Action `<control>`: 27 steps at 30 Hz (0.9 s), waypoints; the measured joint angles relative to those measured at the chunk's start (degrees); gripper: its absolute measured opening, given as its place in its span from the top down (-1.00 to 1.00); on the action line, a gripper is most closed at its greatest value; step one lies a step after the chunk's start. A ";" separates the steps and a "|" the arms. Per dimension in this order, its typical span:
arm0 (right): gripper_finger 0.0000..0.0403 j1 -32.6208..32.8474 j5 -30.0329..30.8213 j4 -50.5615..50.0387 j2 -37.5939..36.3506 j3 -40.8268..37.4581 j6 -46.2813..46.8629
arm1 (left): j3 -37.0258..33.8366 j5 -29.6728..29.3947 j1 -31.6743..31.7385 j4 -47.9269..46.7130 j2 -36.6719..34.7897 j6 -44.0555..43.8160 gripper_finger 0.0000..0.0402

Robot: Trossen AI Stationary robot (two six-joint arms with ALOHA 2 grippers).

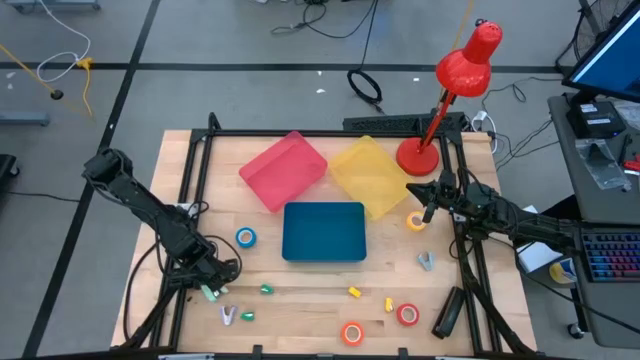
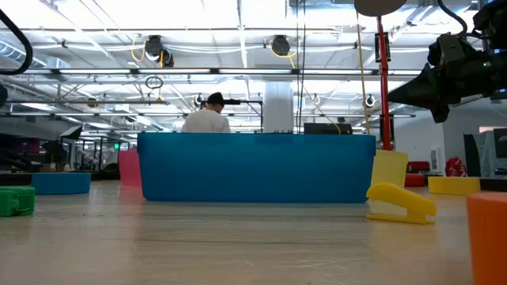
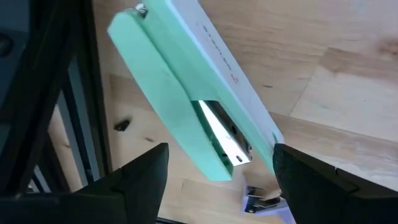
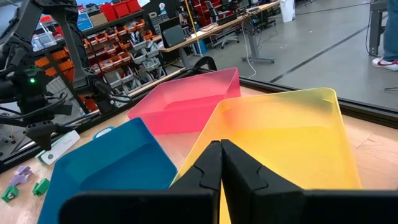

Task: Pick and place Stapler, Stapler remover, tape
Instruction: Put the light blue stapler into the yellow bin

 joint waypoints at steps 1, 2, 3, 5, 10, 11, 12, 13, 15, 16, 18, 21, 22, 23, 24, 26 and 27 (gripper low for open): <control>1.00 0.02 0.02 0.00 0.00 0.00 0.00 | 0.02 0.02 -0.02 0.00 0.00 0.01 -0.41; 1.00 0.00 0.02 0.00 0.01 0.00 0.00 | 0.01 0.03 -0.02 0.01 0.00 0.00 -0.41; 1.00 0.01 0.02 -0.01 0.01 0.00 0.00 | 0.02 0.03 -0.01 -0.02 0.00 0.00 -0.41; 1.00 0.01 0.02 0.00 0.01 0.00 0.00 | 0.02 0.18 -0.02 -0.08 0.00 -0.06 -0.41; 1.00 0.00 0.02 0.00 0.01 0.00 0.00 | 0.02 3.00 -0.08 -0.31 0.00 -0.55 -0.41; 1.00 0.00 0.02 0.00 0.02 0.00 0.00 | 0.02 3.21 -0.31 -0.48 0.00 -0.79 -0.41; 1.00 0.00 0.02 0.00 0.00 0.00 0.00 | 0.02 3.22 -0.49 -0.61 0.00 -0.94 -0.41; 1.00 0.02 0.02 0.00 0.02 0.00 0.00 | 0.02 3.21 -0.72 -0.69 0.00 -0.97 -0.41; 1.00 0.02 0.04 0.00 0.00 0.00 0.00 | 0.04 3.09 -1.15 -0.64 0.00 -1.04 -0.41; 1.00 0.01 0.02 0.00 0.01 0.00 0.00 | 0.04 2.89 -1.31 -0.64 0.00 -1.13 -0.41; 1.00 0.01 0.03 0.00 0.01 0.00 0.00 | 0.04 1.34 -1.87 -0.72 0.00 -1.13 -0.41; 1.00 0.00 0.03 0.00 0.00 0.00 0.00 | 0.12 -0.12 -2.46 -1.02 0.24 -0.72 -0.41; 1.00 0.00 0.03 0.00 0.02 -0.01 0.00 | 0.21 -0.09 -2.60 -1.03 0.59 -0.63 -0.41; 1.00 0.01 0.02 0.00 0.01 0.00 0.00 | 0.28 0.09 -2.83 -1.14 0.99 -0.52 -0.41; 1.00 0.00 0.04 0.00 0.02 0.00 0.00 | 0.36 0.25 -3.17 -1.24 1.41 -0.49 -0.41; 1.00 0.01 0.04 0.00 0.01 -0.01 0.00 | 0.30 0.42 -3.71 -0.81 2.52 -0.51 -0.41; 1.00 0.01 0.04 0.00 0.02 -0.01 0.00 | 0.24 0.24 -3.86 -0.47 3.24 -0.50 -0.41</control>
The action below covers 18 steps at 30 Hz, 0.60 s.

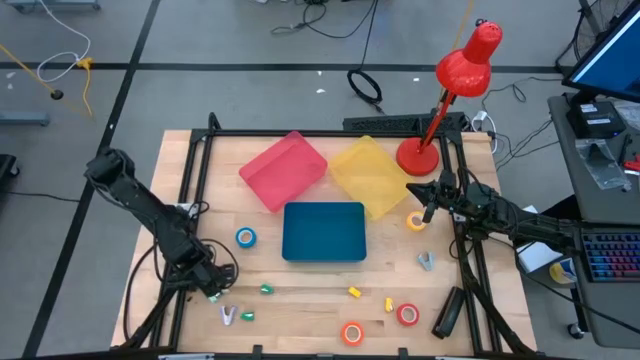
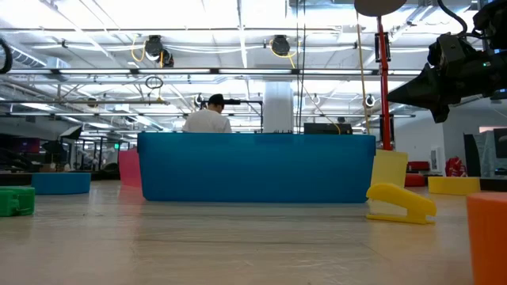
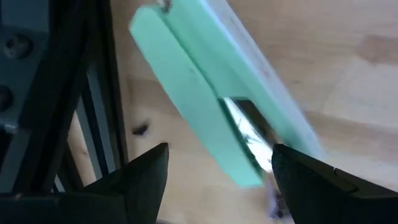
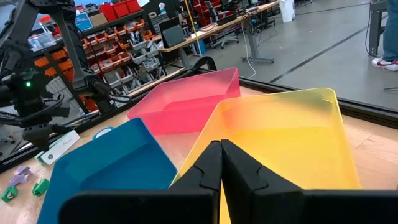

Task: Pick and place Stapler, Stapler remover, tape
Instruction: Put the light blue stapler into the yellow bin

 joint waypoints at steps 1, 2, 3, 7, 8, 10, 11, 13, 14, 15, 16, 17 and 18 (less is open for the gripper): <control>1.00 0.00 0.00 0.00 -0.01 0.00 0.01 | 0.11 0.02 -0.15 0.44 0.36 -0.03 -0.41; 1.00 0.00 0.00 0.00 -0.01 0.00 0.00 | 0.01 0.02 -0.31 0.81 0.85 0.09 -0.41; 1.00 0.00 0.01 0.00 -0.01 -0.01 0.00 | 0.15 -0.16 -0.48 1.46 1.49 0.00 -0.41; 1.00 -0.01 0.02 0.09 0.02 -0.01 0.00 | 0.22 -0.79 -0.80 2.05 3.38 0.25 -0.41; 1.00 0.00 0.04 0.21 -0.01 -0.01 0.01 | 0.25 -1.35 -0.87 2.15 3.78 0.34 -0.41; 1.00 0.00 0.03 0.26 -0.01 -0.01 0.00 | 0.33 -2.10 -0.92 2.53 4.46 0.95 -0.41; 1.00 0.00 0.03 0.30 0.00 -0.02 0.02 | 0.37 -2.44 -0.96 2.56 4.69 1.07 -0.41; 1.00 0.00 0.04 0.33 -0.01 -0.03 0.00 | 0.39 -2.99 -0.97 2.58 4.89 1.12 -0.41; 1.00 0.01 0.02 0.33 0.00 -0.03 0.02 | 0.39 -3.25 -0.99 2.50 4.89 1.12 -0.41; 1.00 0.00 0.04 0.35 0.00 -0.03 0.00 | 0.39 -3.35 -0.97 2.24 4.89 1.12 -0.41; 1.00 0.01 0.04 0.35 0.00 -0.03 0.00 | 0.39 -3.45 -0.97 1.93 4.89 1.12 -0.41; 1.00 -0.01 0.04 0.35 0.00 -0.03 0.00 | 0.39 -3.63 -0.97 1.62 4.89 1.12 -0.40; 1.00 0.01 0.04 0.37 0.00 -0.03 0.01 | 0.39 -3.65 -0.99 1.37 4.91 1.12 -0.40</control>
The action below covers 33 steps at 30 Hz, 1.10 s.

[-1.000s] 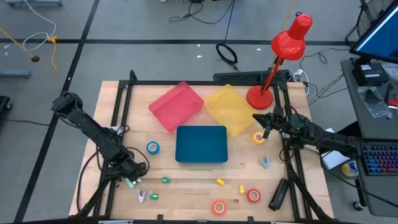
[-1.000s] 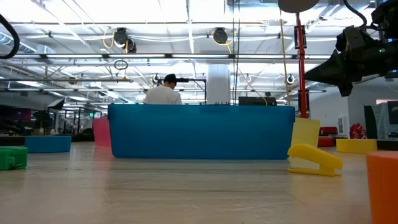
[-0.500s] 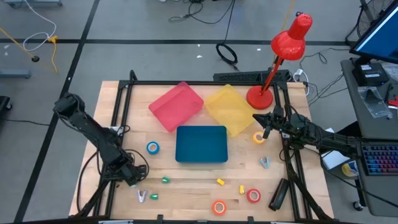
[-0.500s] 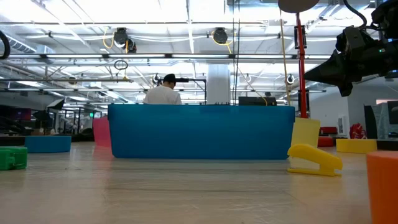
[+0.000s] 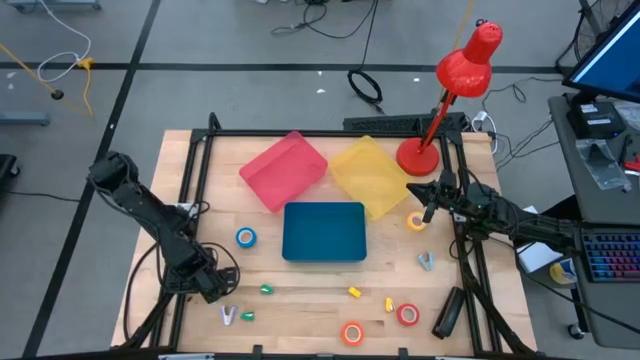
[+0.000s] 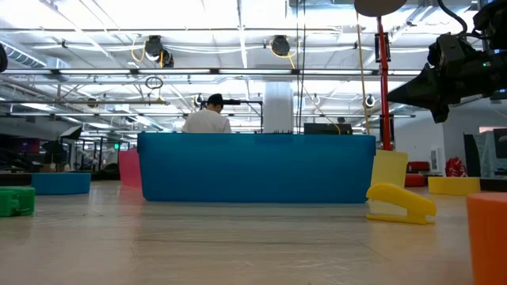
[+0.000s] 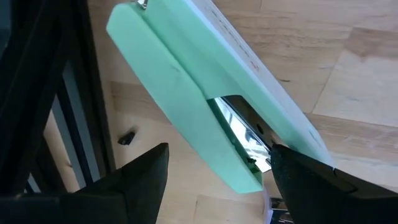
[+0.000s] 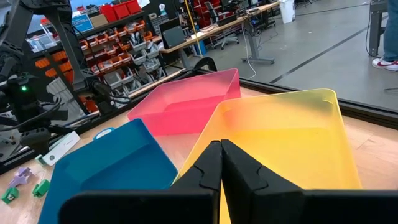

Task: Pick and place Stapler, Stapler remover, tape
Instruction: Put the light blue stapler into the yellow bin

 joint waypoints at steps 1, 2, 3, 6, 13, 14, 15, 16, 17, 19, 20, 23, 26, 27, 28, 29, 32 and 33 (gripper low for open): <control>1.00 0.00 -0.01 0.01 0.00 0.00 -0.01 | 0.00 -0.08 0.02 -0.26 0.00 0.02 -0.38; 1.00 -0.01 0.00 0.01 0.00 0.00 -0.01 | 0.00 -0.36 0.02 -0.47 0.00 0.02 -0.35; 1.00 -0.01 -0.01 0.01 0.00 0.00 -0.01 | 0.00 -0.62 0.00 -0.59 0.00 0.02 -0.31; 1.00 -0.01 0.00 0.02 0.00 0.00 0.00 | 0.00 -1.92 0.00 -0.56 0.00 0.42 -0.14; 1.00 0.00 0.00 0.05 0.00 0.00 0.01 | 0.09 -6.89 0.01 -1.46 0.00 0.83 0.19; 1.00 0.00 -0.02 0.03 0.00 0.00 0.00 | 0.09 -7.21 0.02 -1.46 0.00 0.83 0.21; 1.00 0.00 -0.02 0.05 0.00 0.00 -0.01 | 0.09 -7.60 0.02 -1.49 0.00 0.83 0.23; 1.00 -0.02 -0.02 0.05 0.00 0.00 -0.01 | 0.10 -7.92 0.02 -1.61 0.00 0.83 0.25; 1.00 -0.01 -0.02 0.05 0.00 0.00 0.01 | -0.09 -8.58 0.02 -1.88 0.26 0.94 0.27; 1.00 0.00 0.00 0.05 0.00 0.00 0.02 | -0.07 -8.78 0.02 -2.09 0.26 0.92 0.31; 1.00 0.00 -0.02 0.05 -0.02 0.00 0.02 | -0.07 -8.99 0.02 -2.15 0.26 0.92 0.33; 1.00 -0.02 -0.02 0.18 -0.01 0.00 0.02 | -0.07 -9.46 0.02 -2.45 0.26 0.85 0.41; 1.00 0.00 -0.02 0.54 -0.02 -0.02 0.02 | -0.07 -9.60 0.02 -2.75 0.22 0.72 0.49; 1.00 -0.01 -0.02 0.69 -0.02 -0.04 0.02 | -0.07 -9.60 0.02 -2.79 0.20 0.63 0.50; 1.00 -0.02 -0.02 0.88 -0.02 -0.04 0.02 | -0.07 -9.62 0.02 -2.81 0.20 0.61 0.51; 1.00 0.00 0.00 1.03 -0.02 -0.07 0.02 | -0.05 -9.62 0.02 -2.83 0.20 0.63 0.51; 1.00 0.00 -0.02 1.47 -0.02 -0.09 0.02 | -0.04 -9.61 0.02 -2.86 0.20 0.61 0.51; 1.00 -0.01 -0.01 1.61 -0.02 -0.09 0.02 | -0.04 -9.60 0.02 -2.86 0.20 0.63 0.50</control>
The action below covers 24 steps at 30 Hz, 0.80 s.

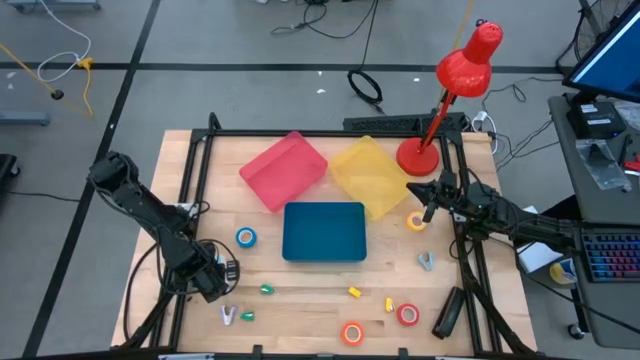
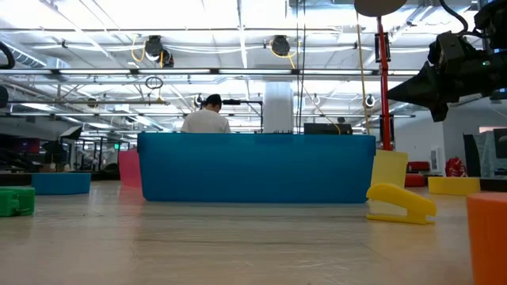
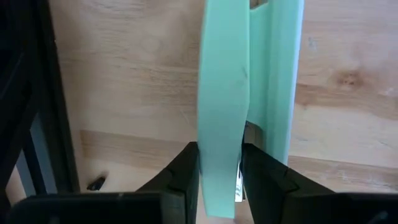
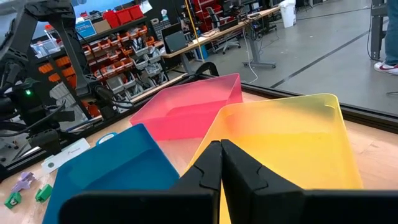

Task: Pick and place Stapler, Stapler remover, tape
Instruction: Put the light blue stapler into the yellow bin

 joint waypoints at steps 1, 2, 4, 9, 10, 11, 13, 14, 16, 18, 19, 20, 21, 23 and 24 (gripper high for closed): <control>1.00 0.01 -0.01 0.03 0.00 0.00 0.00 | 0.00 0.00 0.00 -0.03 0.00 0.00 0.50; 1.00 0.01 -0.01 0.03 0.00 0.00 0.00 | 0.05 0.00 0.00 -0.18 0.00 0.00 0.50; 1.00 0.00 -0.01 0.04 0.00 0.00 0.00 | 0.47 -0.09 0.00 -1.26 0.02 0.29 0.51; 1.00 0.00 0.01 0.09 0.00 0.00 -0.01 | 2.28 -1.64 0.11 -5.80 0.44 0.58 0.53; 1.00 0.01 0.01 0.10 0.00 0.00 0.00 | 2.61 -1.77 0.11 -6.43 0.44 0.57 0.53; 1.00 0.01 0.01 0.10 0.00 0.00 0.00 | 2.97 -1.79 0.11 -7.06 0.44 0.57 0.53; 1.00 0.01 0.01 0.10 0.00 0.00 0.00 | 3.71 -1.84 0.11 -7.62 0.50 0.57 0.53; 1.00 -0.01 0.01 0.10 0.00 0.00 0.00 | 4.06 -1.86 0.09 -7.95 0.50 0.55 0.53; 1.00 0.01 -0.01 0.18 0.00 0.00 0.10 | 4.88 -1.72 0.11 -8.92 0.55 0.67 0.54; 1.00 0.01 -0.14 0.97 0.01 0.00 0.21 | 5.88 -1.44 0.09 -9.71 0.43 0.77 0.55; 1.00 0.01 -0.21 1.66 0.02 0.00 0.20 | 6.21 -0.91 0.08 -9.97 0.48 1.08 0.55; 1.00 0.01 -0.21 2.62 0.02 0.02 0.28 | 6.78 -0.81 0.06 -10.37 0.65 1.54 0.55; 1.00 0.01 -0.23 3.84 0.02 0.02 0.72 | 7.33 -0.69 0.04 -10.73 0.58 2.23 0.55; 1.00 0.01 -0.23 6.83 0.02 0.04 2.87 | 8.95 -0.66 0.07 -11.60 0.42 2.89 0.55; 1.00 -0.01 -0.21 8.27 0.00 0.04 4.16 | 9.47 -0.68 0.07 -12.27 0.44 3.37 0.55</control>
